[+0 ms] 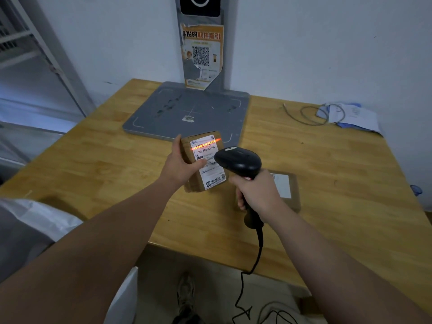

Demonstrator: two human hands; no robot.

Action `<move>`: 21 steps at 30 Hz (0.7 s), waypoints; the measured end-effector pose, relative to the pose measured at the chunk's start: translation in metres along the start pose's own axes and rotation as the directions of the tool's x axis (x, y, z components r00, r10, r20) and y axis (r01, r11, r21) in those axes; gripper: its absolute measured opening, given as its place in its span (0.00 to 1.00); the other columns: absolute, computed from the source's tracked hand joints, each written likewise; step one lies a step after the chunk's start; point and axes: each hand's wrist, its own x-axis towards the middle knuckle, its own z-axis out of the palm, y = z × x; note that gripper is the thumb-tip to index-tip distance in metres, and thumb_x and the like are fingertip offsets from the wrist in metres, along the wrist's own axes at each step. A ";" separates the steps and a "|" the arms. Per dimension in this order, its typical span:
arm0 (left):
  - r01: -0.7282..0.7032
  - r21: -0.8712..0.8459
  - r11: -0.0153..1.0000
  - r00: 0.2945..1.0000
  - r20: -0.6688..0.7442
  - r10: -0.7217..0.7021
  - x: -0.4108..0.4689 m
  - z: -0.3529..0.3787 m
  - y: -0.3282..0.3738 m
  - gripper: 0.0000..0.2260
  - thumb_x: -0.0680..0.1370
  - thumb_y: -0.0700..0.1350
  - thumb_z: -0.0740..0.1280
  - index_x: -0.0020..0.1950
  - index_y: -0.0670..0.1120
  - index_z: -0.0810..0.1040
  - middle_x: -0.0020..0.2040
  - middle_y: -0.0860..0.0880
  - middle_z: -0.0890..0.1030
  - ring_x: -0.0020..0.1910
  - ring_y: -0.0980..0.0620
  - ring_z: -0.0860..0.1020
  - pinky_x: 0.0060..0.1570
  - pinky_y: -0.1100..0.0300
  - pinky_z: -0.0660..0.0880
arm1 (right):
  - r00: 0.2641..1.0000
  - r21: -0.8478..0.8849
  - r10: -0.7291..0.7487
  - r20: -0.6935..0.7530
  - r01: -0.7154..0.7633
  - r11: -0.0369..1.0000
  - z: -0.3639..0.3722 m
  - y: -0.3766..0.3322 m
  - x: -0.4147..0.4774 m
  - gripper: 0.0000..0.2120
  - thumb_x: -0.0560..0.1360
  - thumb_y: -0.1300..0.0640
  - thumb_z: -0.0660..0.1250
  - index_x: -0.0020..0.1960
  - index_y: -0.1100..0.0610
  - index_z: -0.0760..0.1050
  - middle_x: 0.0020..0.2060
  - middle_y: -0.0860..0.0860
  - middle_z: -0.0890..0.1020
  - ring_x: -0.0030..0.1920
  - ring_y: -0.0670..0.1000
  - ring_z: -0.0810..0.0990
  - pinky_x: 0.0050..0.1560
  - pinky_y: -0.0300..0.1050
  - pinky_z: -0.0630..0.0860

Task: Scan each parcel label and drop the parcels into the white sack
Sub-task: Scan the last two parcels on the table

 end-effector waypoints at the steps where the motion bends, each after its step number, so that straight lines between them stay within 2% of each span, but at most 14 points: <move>1: 0.002 0.004 1.000 1.000 0.000 -0.002 0.000 0.000 -0.001 0.45 0.73 0.46 0.74 0.79 0.53 0.46 0.70 0.48 0.72 0.68 0.47 0.72 0.63 0.46 0.73 | 1.000 0.003 -0.003 0.000 0.003 1.000 0.001 -0.001 -0.001 0.13 0.73 0.59 0.68 0.31 0.61 0.72 0.20 0.52 0.73 0.19 0.48 0.72 0.25 0.39 0.71; 16: 0.022 0.009 1.000 0.999 -0.023 -0.022 0.006 -0.006 -0.015 0.46 0.72 0.47 0.75 0.79 0.53 0.46 0.69 0.48 0.73 0.67 0.47 0.73 0.62 0.47 0.74 | 1.000 0.021 0.010 0.009 -0.010 1.000 0.010 0.000 -0.003 0.14 0.73 0.59 0.68 0.30 0.61 0.72 0.20 0.52 0.72 0.19 0.49 0.71 0.25 0.40 0.70; 21: 0.042 0.002 0.999 0.999 -0.030 -0.041 0.007 -0.005 -0.020 0.47 0.71 0.48 0.76 0.78 0.55 0.46 0.68 0.48 0.74 0.67 0.47 0.73 0.63 0.44 0.73 | 1.000 0.053 0.008 0.011 -0.009 0.999 0.012 0.001 -0.006 0.15 0.73 0.60 0.67 0.29 0.60 0.72 0.21 0.53 0.73 0.21 0.50 0.72 0.27 0.41 0.71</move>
